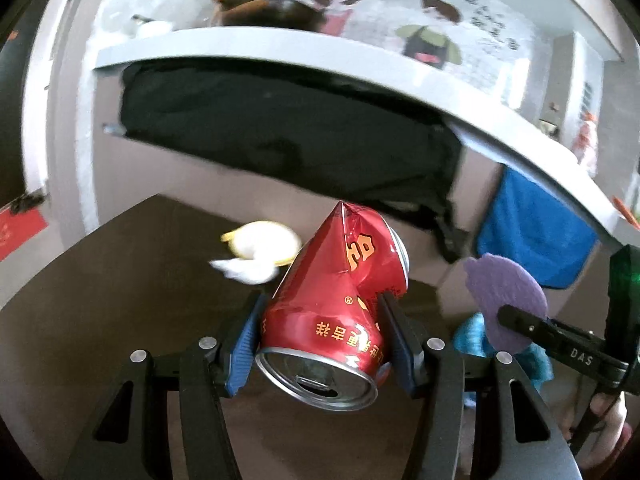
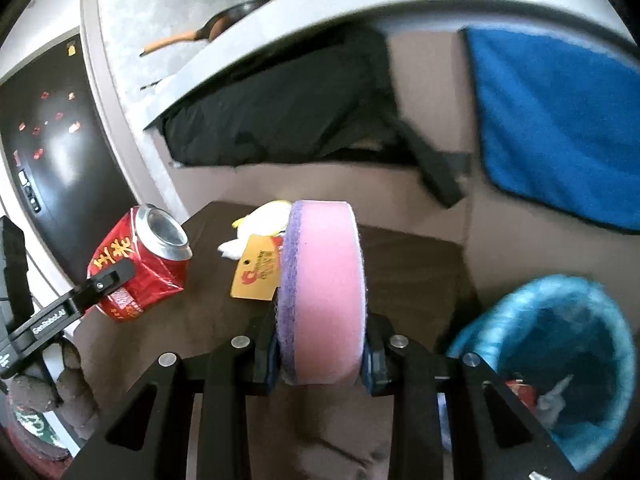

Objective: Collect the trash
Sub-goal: 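Carry the red can and purple sponge over the blue bin and release both, then move both grippers back over the white tissue and yellow snack bag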

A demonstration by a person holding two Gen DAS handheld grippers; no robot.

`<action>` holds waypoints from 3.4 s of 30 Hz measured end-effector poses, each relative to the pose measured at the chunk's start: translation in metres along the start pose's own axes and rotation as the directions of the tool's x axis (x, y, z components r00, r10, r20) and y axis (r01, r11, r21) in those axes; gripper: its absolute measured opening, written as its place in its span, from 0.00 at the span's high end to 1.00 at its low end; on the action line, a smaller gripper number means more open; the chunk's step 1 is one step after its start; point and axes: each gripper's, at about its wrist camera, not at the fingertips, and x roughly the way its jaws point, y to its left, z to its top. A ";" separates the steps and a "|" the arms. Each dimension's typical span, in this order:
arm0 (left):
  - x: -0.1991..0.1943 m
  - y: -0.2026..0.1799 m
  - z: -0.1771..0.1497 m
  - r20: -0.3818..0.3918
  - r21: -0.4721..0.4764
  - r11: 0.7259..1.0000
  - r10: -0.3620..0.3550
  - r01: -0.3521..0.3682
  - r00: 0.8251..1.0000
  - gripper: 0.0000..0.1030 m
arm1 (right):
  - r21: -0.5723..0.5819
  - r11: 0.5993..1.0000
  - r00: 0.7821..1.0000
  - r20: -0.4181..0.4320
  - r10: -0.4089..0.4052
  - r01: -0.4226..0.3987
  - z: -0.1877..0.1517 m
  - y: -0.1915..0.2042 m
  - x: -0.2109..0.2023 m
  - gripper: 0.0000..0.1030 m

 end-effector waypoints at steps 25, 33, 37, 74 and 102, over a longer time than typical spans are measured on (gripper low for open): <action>0.025 -0.233 0.002 0.010 0.282 0.918 -0.294 0.280 0.956 0.44 | 0.052 0.945 0.935 0.141 -0.326 0.322 -0.012 -0.116 -0.138 0.73; 0.050 -0.248 -0.015 -0.032 0.280 0.912 -0.303 0.299 0.952 0.44 | 0.098 0.938 0.932 0.120 -0.342 0.332 -0.024 -0.138 -0.133 0.73; 0.069 -0.246 -0.028 -0.076 0.266 0.915 -0.293 0.302 0.953 0.44 | 0.113 0.939 0.937 0.096 -0.336 0.325 -0.033 -0.147 -0.122 0.73; 0.159 -0.233 -0.061 -0.291 0.143 0.908 -0.341 0.393 0.894 0.24 | 0.235 0.916 0.938 0.041 -0.344 0.326 -0.057 -0.194 -0.072 0.39; 0.040 0.084 0.017 -0.038 -0.010 1.000 0.026 -0.026 0.999 0.22 | -0.120 0.985 0.990 0.082 -0.111 0.121 0.002 0.014 -0.007 0.30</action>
